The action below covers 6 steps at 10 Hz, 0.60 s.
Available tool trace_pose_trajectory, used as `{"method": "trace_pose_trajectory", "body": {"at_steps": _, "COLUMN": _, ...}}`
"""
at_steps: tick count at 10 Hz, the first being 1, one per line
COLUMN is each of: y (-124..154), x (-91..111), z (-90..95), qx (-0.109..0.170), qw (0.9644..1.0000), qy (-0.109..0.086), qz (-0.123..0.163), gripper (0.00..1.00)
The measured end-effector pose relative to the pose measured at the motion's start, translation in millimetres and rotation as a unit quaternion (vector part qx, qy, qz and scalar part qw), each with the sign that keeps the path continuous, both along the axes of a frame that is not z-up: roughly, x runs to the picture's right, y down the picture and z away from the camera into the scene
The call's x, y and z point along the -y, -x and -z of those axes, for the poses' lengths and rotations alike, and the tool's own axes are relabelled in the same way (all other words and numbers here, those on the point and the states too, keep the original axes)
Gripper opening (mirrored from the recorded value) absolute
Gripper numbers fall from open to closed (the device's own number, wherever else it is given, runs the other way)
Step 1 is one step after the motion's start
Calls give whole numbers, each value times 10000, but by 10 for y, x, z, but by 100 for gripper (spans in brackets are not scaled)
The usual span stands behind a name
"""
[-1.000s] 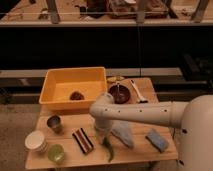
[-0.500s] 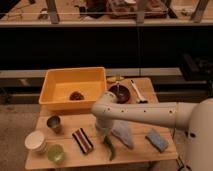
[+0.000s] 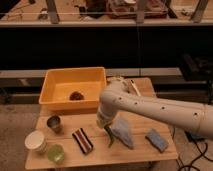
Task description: Place pepper in metal cup
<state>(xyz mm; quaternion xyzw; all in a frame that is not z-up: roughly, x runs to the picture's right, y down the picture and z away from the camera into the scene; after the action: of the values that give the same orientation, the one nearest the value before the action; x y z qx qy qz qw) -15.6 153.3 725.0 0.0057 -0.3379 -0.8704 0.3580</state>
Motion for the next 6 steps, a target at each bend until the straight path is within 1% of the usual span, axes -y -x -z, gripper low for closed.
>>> {"method": "trace_pose_trajectory", "body": {"at_steps": 1, "y": 118, "x": 201, "z": 83, "qx": 364, "qw": 9992, "qy": -180, "qz": -12, "gripper": 0}}
{"method": "trace_pose_trajectory", "body": {"at_steps": 2, "y": 263, "x": 339, "z": 129, "qx": 722, "qw": 9969, "qy": -319, "qz": -19, "gripper": 0}}
{"method": "trace_pose_trajectory", "body": {"at_steps": 3, "y": 380, "x": 415, "z": 170, "qx": 1011, "qw": 9940, "qy": -404, "qz": -28, "gripper": 0}}
{"method": "trace_pose_trajectory", "body": {"at_steps": 4, "y": 539, "x": 486, "z": 231, "qx": 1490, "qw": 9872, "qy": -567, "qz": -40, "gripper": 0}}
{"method": "trace_pose_trajectory", "body": {"at_steps": 5, "y": 735, "x": 524, "z": 306, "qx": 1983, "qw": 9767, "qy": -820, "qz": 53, "gripper": 0}}
{"method": "trace_pose_trajectory", "body": {"at_steps": 6, "y": 933, "x": 513, "z": 371, "qx": 2390, "qw": 9643, "qy": -1115, "qz": 219, "gripper": 0}}
